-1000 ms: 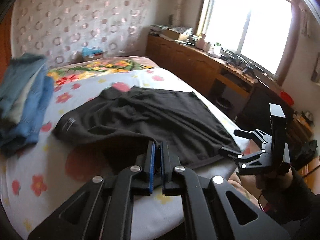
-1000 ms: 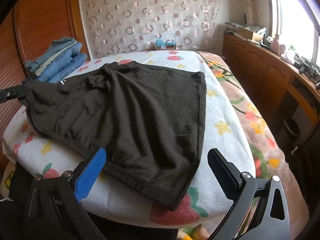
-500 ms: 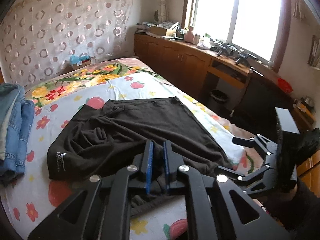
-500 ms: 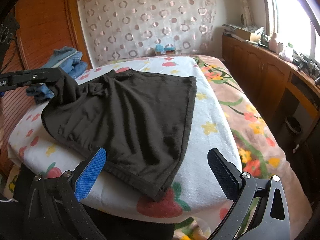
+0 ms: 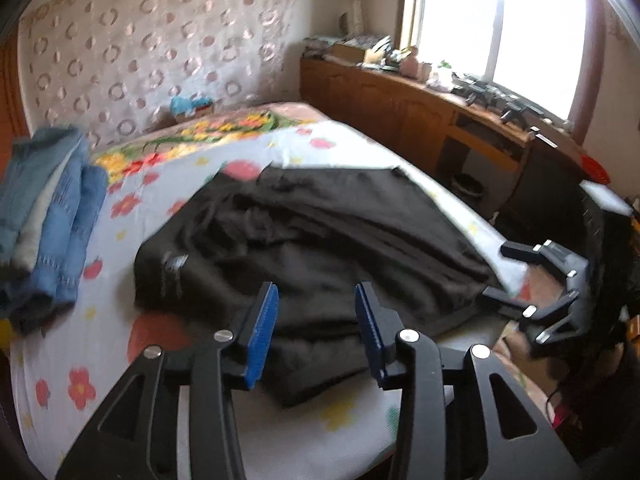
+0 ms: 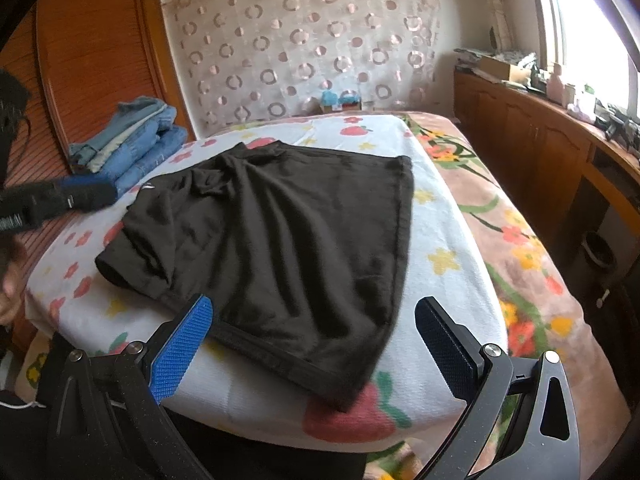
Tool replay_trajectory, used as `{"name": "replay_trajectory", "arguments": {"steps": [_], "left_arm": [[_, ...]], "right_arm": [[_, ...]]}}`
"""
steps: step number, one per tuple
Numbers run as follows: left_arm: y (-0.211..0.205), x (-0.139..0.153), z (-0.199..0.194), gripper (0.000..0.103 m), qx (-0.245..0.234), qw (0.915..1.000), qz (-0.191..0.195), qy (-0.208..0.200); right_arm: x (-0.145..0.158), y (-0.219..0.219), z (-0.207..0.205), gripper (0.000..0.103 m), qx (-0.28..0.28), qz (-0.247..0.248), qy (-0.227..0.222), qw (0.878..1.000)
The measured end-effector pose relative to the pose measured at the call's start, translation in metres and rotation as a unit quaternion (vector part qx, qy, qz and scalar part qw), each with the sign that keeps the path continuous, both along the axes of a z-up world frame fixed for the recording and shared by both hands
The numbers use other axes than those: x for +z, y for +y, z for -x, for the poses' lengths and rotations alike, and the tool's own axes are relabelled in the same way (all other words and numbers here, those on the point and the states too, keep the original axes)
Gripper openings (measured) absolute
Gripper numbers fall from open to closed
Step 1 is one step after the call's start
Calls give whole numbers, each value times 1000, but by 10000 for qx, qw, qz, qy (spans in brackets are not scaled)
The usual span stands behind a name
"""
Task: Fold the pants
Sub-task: 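Open the left gripper and release the folded sweatpants, then close the right gripper on the sweatpants leg edge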
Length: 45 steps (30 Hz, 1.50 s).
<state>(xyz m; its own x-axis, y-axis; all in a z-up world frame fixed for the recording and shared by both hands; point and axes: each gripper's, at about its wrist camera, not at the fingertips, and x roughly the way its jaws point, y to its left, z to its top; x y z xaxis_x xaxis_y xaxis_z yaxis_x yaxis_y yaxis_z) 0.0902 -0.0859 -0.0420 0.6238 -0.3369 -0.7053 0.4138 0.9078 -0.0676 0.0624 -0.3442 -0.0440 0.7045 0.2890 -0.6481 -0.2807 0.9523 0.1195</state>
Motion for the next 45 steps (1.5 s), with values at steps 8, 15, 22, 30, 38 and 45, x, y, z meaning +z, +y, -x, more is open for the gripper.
{"name": "replay_trajectory", "arguments": {"steps": [8, 15, 22, 30, 38, 45], "left_arm": [[27, -38, 4, 39, 413, 9985, -178, 321], [32, -54, 5, 39, 409, 9977, -150, 518], [35, -56, 6, 52, 478, 9979, -122, 424], [39, -57, 11, 53, 466, 9986, -59, 234], [42, -52, 12, 53, 543, 9980, -73, 303], [47, -47, 19, 53, 558, 9982, -77, 205]], "right_arm": [[2, 28, -4, 86, 345, 42, -26, 9994], [3, 50, -8, 78, 616, 59, -17, 9981], [2, 65, -11, 61, 856, 88, 12, 9963], [1, 78, -14, 45, 1043, 87, 49, 9945], [-7, 100, -21, 40, 1382, 68, 208, 9902], [-14, 116, -23, 38, 1597, 159, 303, 9866]]}}
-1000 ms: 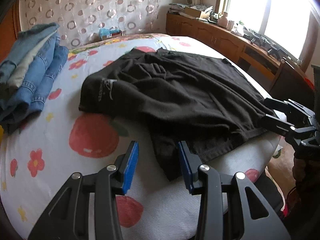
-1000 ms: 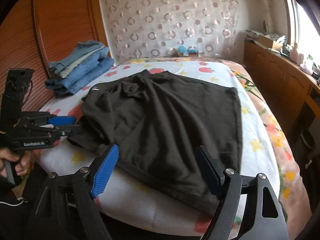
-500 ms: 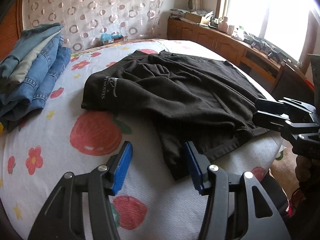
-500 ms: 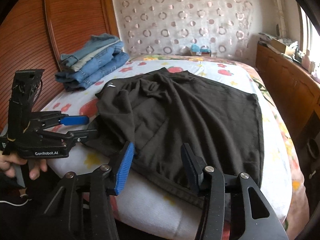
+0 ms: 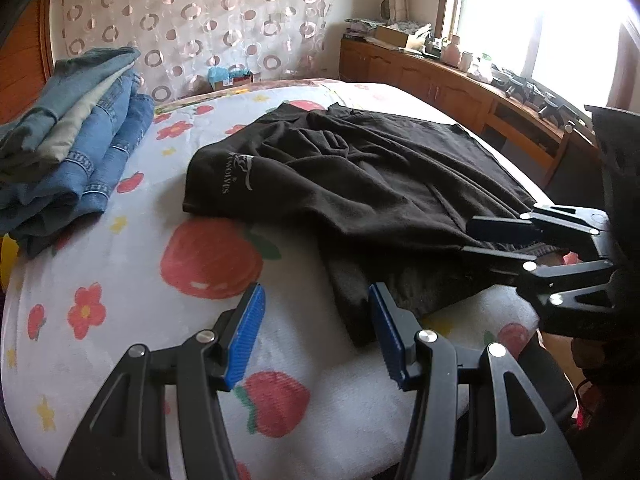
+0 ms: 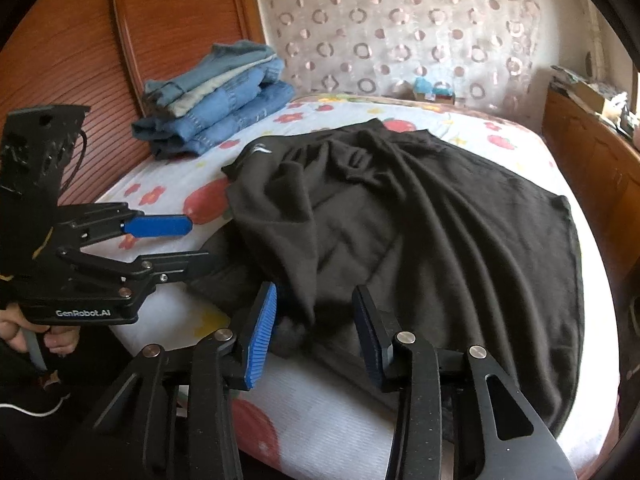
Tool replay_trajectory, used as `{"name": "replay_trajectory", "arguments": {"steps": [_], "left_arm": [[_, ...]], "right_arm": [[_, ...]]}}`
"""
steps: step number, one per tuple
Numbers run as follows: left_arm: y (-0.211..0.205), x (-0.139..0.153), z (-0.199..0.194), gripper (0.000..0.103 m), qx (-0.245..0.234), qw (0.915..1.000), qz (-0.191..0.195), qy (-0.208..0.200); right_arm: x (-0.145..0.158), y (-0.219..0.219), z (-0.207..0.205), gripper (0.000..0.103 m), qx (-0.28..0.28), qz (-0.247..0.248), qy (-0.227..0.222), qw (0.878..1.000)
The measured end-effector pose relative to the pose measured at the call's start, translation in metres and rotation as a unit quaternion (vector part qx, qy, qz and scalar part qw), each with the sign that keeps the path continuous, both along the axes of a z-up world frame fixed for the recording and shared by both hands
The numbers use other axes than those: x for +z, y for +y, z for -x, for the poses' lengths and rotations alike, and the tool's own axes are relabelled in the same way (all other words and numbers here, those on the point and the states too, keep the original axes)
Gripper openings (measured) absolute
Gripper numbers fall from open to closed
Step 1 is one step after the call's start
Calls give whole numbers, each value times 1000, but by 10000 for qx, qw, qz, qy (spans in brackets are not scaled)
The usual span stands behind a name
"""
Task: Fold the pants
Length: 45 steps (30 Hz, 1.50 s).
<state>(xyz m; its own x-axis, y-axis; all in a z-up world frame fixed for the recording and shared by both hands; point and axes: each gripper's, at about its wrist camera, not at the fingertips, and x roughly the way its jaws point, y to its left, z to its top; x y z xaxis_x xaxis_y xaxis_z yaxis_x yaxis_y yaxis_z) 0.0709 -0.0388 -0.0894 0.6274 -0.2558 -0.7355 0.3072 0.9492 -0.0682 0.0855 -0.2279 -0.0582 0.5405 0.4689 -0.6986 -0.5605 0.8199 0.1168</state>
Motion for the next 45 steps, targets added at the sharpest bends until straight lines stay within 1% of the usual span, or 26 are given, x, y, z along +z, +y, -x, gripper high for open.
{"name": "replay_trajectory", "arguments": {"steps": [3, 5, 7, 8, 9, 12, 15, 18, 26, 28, 32, 38, 45], "left_arm": [[4, 2, 1, 53, 43, 10000, 39, -31], [6, 2, 1, 53, 88, 9999, 51, -48], [9, 2, 1, 53, 145, 9998, 81, -58], [10, 2, 0, 53, 174, 9998, 96, -62], [11, 2, 1, 53, 192, 9997, 107, -67], [10, 3, 0, 53, 251, 9996, 72, -101], [7, 5, 1, 53, 207, 9997, 69, -147], [3, 8, 1, 53, 146, 9997, 60, -186], [-16, 27, -5, 53, -101, 9992, 142, -364], [-20, 33, -8, 53, -173, 9988, 212, -406], [-34, 40, -16, 53, -309, 9981, 210, -494], [-56, 34, -24, 53, -530, 9977, 159, -389], [-69, 26, -23, 53, -599, 9978, 21, -270]], "right_arm": [[-3, 6, -1, 36, 66, 54, 11, 10000], [-5, 9, -1, 31, 114, 119, 13, 9999], [-5, 10, -2, 16, 146, 132, 6, 9998], [-4, 10, -2, 13, 150, 140, -39, 9998], [-3, 10, -1, 7, 141, 140, -111, 9997], [7, 4, 2, 3, -12, 54, -372, 9993], [20, -6, 3, 3, -163, -77, -601, 9980], [30, -13, 4, 3, -246, -82, -754, 9968], [48, -40, 6, 3, -491, -161, -932, 9943], [52, -47, 8, 3, -545, -158, -975, 9936], [56, -61, 10, 3, -653, -96, -1006, 9927], [59, -79, 17, 3, -807, -32, -1052, 9912], [60, -104, 20, 2, -1040, -1, -1079, 9887]]}}
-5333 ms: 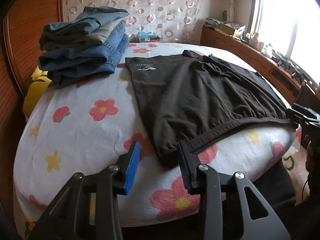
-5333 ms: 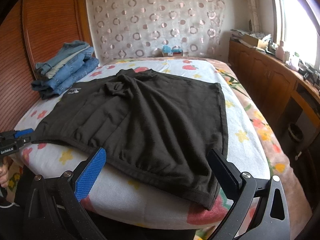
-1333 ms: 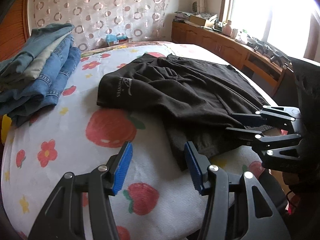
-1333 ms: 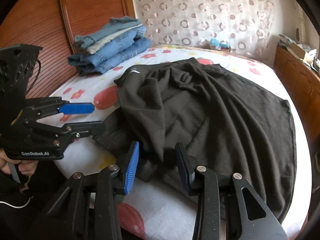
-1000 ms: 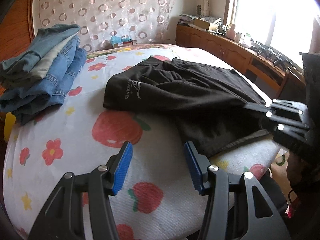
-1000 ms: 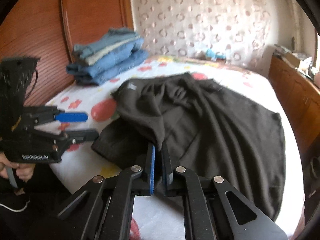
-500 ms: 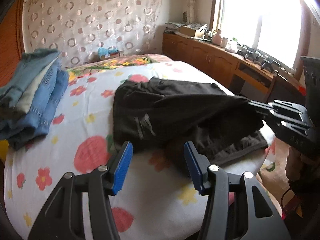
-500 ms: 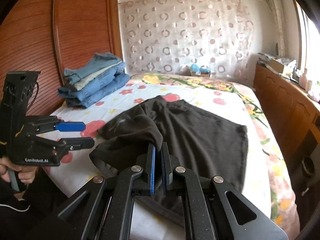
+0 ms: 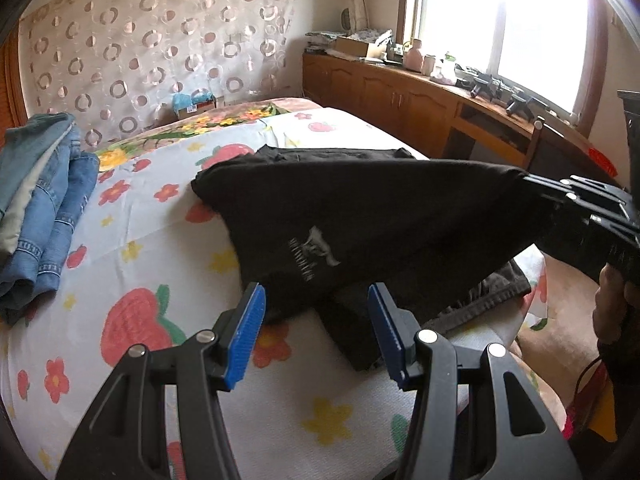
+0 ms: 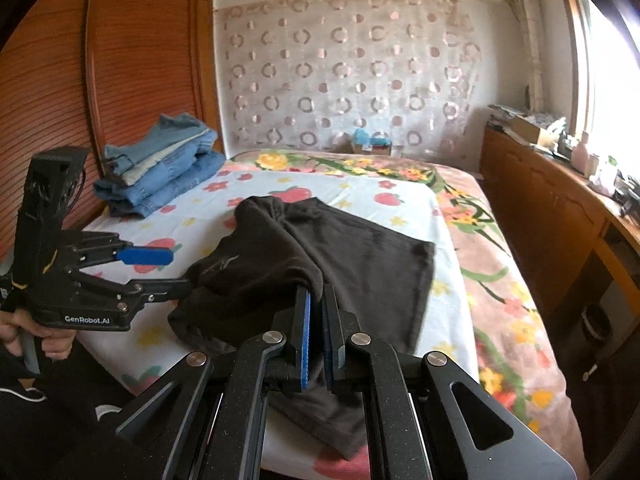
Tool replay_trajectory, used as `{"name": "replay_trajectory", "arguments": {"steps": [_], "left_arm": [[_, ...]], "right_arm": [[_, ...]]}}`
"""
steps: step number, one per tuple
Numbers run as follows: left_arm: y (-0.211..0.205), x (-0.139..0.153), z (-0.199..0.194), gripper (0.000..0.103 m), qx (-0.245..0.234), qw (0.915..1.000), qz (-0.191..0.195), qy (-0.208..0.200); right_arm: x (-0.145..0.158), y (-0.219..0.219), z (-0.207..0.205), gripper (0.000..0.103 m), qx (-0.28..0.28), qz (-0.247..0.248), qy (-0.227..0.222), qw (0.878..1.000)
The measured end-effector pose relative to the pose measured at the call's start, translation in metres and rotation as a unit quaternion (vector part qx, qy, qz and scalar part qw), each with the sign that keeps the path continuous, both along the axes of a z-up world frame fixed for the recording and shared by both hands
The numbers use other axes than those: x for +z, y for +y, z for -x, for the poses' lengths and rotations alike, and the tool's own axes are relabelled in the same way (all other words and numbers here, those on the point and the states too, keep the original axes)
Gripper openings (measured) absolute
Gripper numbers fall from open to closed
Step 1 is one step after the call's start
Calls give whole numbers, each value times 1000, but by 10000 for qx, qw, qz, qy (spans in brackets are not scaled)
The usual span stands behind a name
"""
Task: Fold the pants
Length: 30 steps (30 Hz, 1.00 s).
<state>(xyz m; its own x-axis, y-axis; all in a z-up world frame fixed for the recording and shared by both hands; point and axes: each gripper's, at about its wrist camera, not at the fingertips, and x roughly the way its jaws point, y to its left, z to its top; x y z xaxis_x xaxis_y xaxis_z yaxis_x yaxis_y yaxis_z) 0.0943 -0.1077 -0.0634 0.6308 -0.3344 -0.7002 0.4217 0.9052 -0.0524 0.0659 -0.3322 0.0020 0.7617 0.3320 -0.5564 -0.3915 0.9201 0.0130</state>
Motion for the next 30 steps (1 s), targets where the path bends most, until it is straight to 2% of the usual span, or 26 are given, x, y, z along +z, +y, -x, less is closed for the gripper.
{"name": "replay_trajectory", "arguments": {"steps": [16, 27, 29, 30], "left_arm": [[-6, -7, 5, 53, -47, 10000, -25, 82], [-10, -16, 6, 53, -105, 9996, -84, 245], [-11, -19, 5, 53, -101, 9995, -100, 291], [-11, -21, 5, 53, -103, 9994, -103, 311]], "right_arm": [[-50, -41, 9, 2, -470, -275, 786, 9954], [-53, -43, 11, 3, -535, -295, 861, 9944], [-50, -44, 12, 9, -585, -302, 829, 9944], [-49, -45, 12, 17, -628, -278, 810, 9943]]}}
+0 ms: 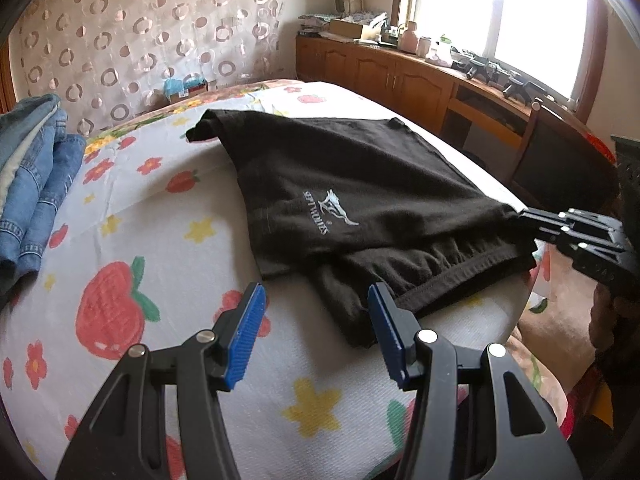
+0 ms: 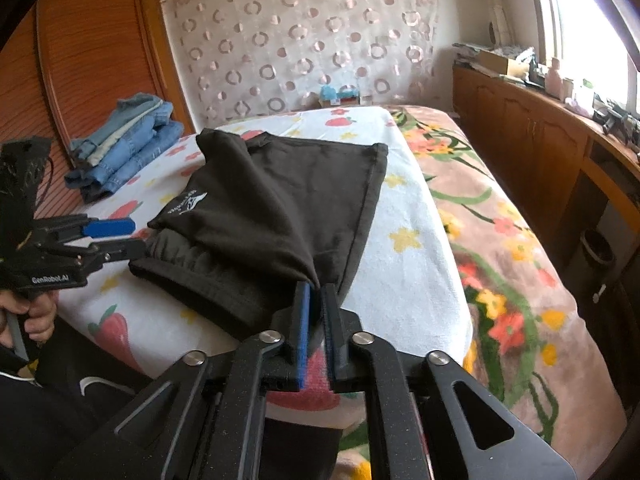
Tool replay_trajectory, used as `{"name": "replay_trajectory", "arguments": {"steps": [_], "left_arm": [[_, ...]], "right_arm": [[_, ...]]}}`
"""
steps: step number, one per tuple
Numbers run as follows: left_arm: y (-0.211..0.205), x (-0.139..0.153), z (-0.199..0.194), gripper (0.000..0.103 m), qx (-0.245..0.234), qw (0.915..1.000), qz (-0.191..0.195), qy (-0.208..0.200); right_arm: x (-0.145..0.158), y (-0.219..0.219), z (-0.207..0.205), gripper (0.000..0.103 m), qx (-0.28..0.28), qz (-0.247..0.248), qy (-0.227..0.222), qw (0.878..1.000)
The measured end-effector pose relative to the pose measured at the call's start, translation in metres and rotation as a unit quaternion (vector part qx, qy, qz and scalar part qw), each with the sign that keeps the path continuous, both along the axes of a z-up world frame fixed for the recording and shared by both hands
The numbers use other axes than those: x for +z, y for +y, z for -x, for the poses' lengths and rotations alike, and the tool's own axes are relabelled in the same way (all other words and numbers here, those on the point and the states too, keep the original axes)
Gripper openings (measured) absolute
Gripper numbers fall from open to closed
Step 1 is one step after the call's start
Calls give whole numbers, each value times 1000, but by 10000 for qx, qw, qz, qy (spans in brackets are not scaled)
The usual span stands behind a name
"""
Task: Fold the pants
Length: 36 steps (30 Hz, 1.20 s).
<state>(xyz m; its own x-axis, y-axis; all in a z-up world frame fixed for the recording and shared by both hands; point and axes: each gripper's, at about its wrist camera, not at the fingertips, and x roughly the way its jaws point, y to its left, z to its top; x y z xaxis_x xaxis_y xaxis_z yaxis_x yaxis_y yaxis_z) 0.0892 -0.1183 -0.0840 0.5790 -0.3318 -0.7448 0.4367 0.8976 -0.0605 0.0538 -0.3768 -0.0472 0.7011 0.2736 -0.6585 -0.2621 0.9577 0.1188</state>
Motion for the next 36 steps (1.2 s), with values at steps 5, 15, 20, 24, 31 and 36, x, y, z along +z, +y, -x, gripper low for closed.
{"name": "replay_trajectory", "arguments": {"steps": [5, 15, 20, 24, 31, 36], "left_arm": [[1, -4, 1, 53, -2, 10000, 54, 61], [17, 6, -1, 53, 160, 9996, 248, 17], [39, 20, 2, 53, 359, 9989, 223, -190], [56, 26, 3, 53, 526, 9979, 225, -293], [70, 33, 6, 53, 669, 9966, 241, -411], [77, 36, 6, 53, 743, 9958, 252, -467]], "right_arm": [[10, -7, 0, 21, -93, 24, -108, 9999], [23, 14, -12, 28, 161, 78, -255, 9995], [29, 44, -25, 38, 532, 61, -320, 9981], [30, 71, -38, 39, 855, 36, -303, 9959], [26, 105, -52, 40, 1278, 32, -176, 9916], [19, 122, -62, 40, 1542, 32, -10, 9880]]}}
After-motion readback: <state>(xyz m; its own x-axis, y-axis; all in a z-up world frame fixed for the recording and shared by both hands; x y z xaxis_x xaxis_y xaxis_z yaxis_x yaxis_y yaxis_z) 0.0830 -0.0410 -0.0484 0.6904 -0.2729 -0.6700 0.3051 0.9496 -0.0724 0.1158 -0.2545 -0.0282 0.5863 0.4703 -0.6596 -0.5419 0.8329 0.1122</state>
